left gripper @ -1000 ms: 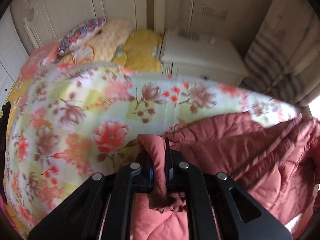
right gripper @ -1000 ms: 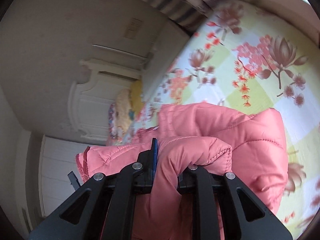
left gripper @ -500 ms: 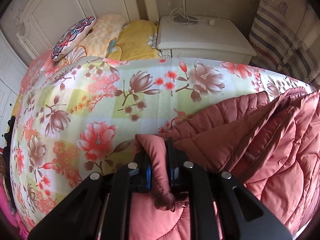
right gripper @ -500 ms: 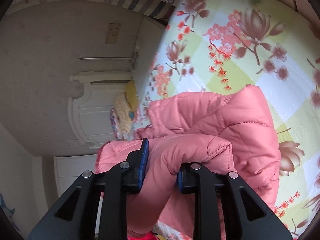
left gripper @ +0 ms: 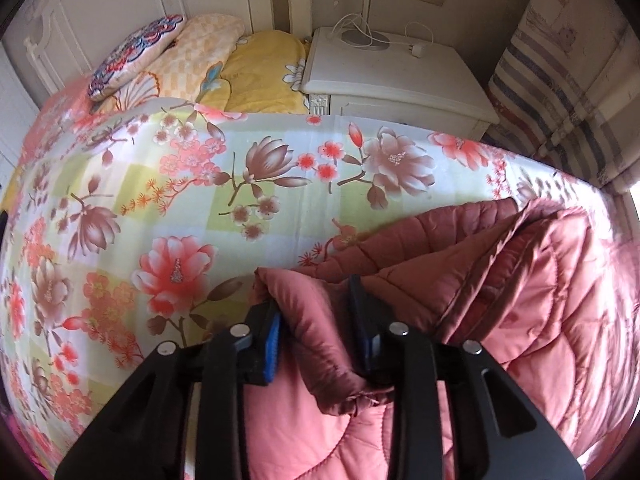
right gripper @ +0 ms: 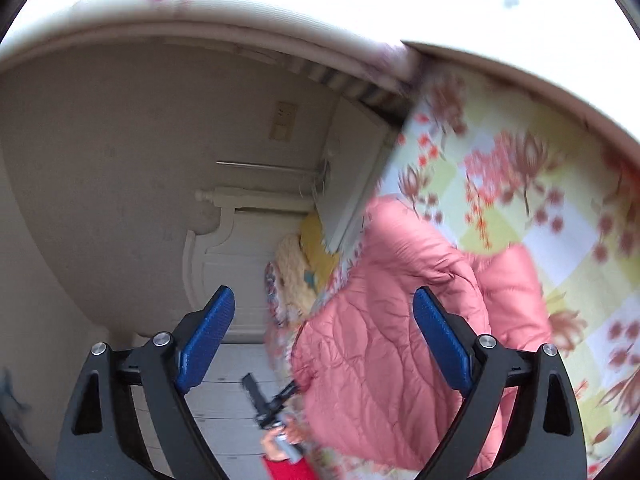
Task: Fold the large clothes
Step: 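Press the folded jacket flat with both open grippers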
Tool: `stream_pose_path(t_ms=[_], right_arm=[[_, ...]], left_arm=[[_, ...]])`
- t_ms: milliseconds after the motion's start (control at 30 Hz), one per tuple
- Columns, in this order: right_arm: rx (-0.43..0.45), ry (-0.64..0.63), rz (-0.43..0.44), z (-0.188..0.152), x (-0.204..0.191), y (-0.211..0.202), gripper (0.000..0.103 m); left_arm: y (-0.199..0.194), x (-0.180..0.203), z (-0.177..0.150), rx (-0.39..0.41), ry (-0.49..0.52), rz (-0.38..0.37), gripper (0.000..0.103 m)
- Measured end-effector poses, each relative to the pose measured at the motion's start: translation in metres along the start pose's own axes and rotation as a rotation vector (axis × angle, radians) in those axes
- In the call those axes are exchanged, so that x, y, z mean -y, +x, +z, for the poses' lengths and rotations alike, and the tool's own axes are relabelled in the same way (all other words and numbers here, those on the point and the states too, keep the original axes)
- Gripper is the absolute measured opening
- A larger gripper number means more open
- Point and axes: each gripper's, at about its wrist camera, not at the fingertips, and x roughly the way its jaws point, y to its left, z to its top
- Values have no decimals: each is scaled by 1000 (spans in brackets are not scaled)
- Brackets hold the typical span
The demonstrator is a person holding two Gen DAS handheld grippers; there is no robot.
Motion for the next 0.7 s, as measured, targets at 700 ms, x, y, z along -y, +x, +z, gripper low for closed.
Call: stream_pose_path(t_ms=[700], right_arm=[[-522,-1118,-543,-222,-86,354,92]], left_arm=[[-21,-37,-8,-26,-16,-83,74]])
